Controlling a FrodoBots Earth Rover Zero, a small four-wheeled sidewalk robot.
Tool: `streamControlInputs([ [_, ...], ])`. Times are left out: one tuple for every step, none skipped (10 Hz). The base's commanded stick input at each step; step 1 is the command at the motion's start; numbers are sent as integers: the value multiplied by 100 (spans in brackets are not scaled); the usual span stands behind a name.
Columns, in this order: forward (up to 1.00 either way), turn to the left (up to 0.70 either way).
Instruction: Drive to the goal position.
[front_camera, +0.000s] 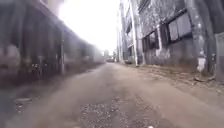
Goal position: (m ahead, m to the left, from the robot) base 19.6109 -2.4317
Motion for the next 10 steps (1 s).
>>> streamControlInputs([
  [100,0],
  [100,0],
  [100,0],
  [100,0],
  [100,0],
  [100,16],
  [100,18],
  [100,0],
  [100,0],
  [100,0],
])
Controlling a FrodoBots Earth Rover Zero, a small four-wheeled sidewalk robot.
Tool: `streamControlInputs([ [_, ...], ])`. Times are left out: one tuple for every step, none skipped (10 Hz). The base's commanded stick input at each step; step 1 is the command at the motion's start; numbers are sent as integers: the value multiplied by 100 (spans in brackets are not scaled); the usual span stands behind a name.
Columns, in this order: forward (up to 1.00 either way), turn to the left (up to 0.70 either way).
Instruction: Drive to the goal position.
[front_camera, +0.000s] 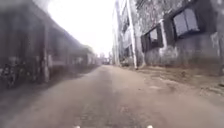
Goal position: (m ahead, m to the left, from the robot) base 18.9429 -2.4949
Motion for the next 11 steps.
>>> streamControlInputs([
  [100,0],
  [100,0],
  [100,0],
  [100,0],
  [100,0],
  [100,0],
  [100,0],
  [100,0],
  [100,0],
  [100,0],
  [100,0],
])
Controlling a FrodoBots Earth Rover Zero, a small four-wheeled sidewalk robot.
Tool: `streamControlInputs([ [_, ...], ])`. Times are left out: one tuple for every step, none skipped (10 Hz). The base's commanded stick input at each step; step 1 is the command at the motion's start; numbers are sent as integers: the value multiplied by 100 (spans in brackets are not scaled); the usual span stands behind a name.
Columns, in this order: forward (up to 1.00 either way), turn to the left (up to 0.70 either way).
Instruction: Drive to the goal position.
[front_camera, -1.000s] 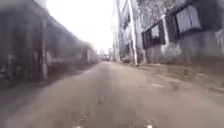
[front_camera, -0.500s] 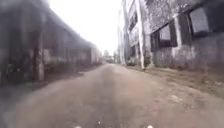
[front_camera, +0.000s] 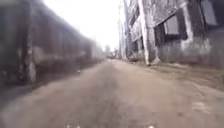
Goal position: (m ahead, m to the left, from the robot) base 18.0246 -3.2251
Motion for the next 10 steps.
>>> streamControlInputs([
  [100,0],
  [100,0],
  [100,0],
  [100,0],
  [100,0],
  [100,0],
  [100,0],
  [100,0],
  [100,0],
  [100,0],
])
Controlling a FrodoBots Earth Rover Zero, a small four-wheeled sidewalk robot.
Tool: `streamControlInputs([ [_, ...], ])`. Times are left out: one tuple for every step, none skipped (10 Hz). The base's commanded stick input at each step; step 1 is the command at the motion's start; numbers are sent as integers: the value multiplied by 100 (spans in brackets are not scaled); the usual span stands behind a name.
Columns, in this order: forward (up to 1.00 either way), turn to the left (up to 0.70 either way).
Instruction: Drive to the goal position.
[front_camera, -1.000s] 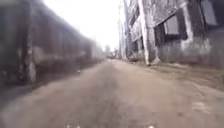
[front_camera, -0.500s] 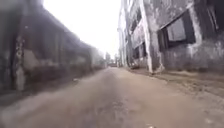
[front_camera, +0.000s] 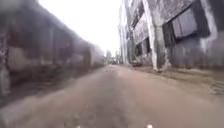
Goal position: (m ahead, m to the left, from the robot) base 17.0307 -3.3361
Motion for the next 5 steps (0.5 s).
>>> streamControlInputs([
  [100,0],
  [100,0],
  [100,0],
  [100,0],
  [100,0],
])
